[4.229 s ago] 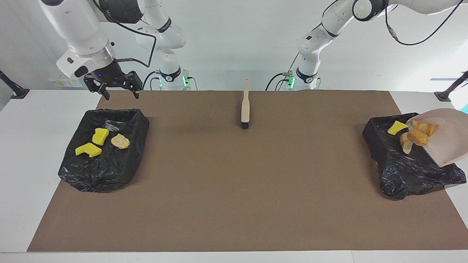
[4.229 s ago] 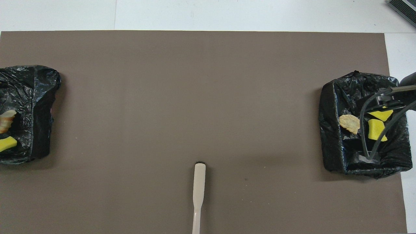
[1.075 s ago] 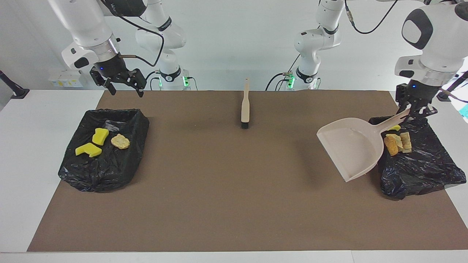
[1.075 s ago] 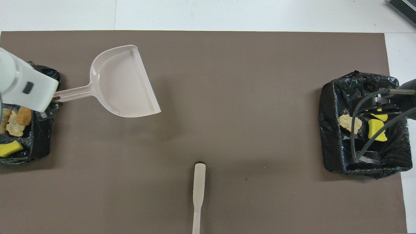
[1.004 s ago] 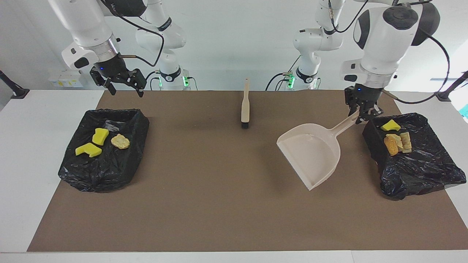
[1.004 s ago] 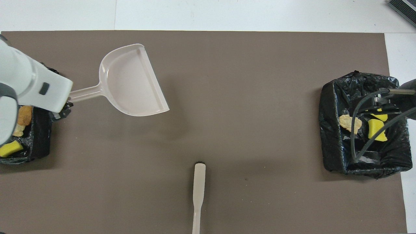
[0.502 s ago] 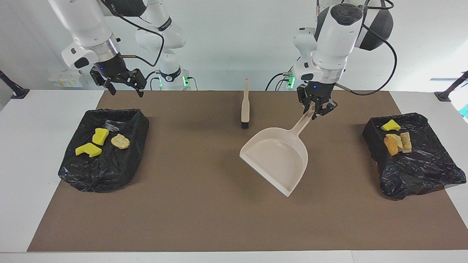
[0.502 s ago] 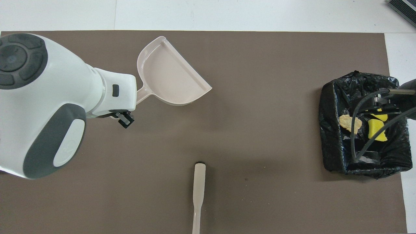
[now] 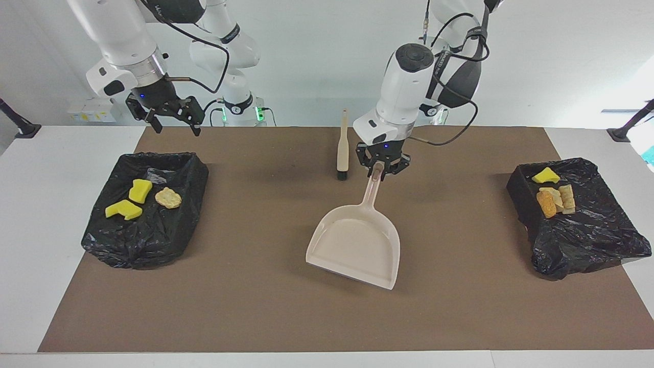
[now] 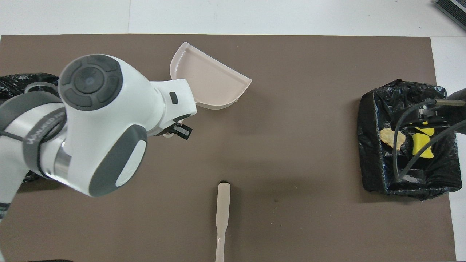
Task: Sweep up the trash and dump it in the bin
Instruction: 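Bring the dustpan back toward the table centre with the left gripper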
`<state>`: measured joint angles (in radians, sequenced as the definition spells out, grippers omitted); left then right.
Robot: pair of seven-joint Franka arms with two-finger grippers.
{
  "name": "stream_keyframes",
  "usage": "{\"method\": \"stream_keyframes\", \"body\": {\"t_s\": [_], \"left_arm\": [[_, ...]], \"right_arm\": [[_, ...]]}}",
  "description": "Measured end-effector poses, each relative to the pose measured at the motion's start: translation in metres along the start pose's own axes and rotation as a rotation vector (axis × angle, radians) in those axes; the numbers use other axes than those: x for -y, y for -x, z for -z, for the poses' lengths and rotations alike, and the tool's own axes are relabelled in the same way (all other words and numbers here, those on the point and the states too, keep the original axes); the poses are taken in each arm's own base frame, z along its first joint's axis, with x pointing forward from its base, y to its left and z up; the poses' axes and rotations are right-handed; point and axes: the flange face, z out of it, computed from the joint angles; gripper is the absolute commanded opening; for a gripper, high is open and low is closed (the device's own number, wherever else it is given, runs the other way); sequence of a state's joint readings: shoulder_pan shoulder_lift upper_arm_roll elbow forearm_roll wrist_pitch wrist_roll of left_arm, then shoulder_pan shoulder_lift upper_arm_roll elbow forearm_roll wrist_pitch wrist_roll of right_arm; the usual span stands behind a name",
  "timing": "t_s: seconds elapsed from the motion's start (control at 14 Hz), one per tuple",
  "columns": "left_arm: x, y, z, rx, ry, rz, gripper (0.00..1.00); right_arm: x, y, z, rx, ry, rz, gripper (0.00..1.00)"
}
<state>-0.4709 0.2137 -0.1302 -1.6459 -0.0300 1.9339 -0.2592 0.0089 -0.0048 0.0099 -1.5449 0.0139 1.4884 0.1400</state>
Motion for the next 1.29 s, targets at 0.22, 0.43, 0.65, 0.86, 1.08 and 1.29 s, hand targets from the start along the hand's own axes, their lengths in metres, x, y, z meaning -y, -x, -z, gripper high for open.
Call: {"method": "stream_keyframes", "body": {"t_s": [0.22,0.43,0.65,0.86,1.08,1.29], "left_arm": [[-0.013,-0.007,-0.029,0.006,0.006,0.076,0.00],[-0.027,-0.014,-0.055,-0.012,0.021,0.142,0.00],[-0.035,-0.016,-0.074,-0.013,0.026,0.178,0.00],[-0.036,-0.016,-0.096,-0.032,0.036,0.222,0.00],[-0.049,-0.011,-0.117,-0.014,0.031,0.229,0.09],[-0.049,-0.011,-0.117,-0.014,0.029,0.229,0.59]], "right_arm": [[0.000,0.000,0.000,0.000,0.000,-0.001,1.00],[0.000,0.000,0.000,0.000,0.000,-0.001,1.00],[0.000,0.000,0.000,0.000,0.000,-0.001,1.00],[0.000,0.000,0.000,0.000,0.000,-0.001,1.00],[0.000,0.000,0.000,0.000,0.000,-0.001,1.00],[0.000,0.000,0.000,0.000,0.000,-0.001,1.00]]}}
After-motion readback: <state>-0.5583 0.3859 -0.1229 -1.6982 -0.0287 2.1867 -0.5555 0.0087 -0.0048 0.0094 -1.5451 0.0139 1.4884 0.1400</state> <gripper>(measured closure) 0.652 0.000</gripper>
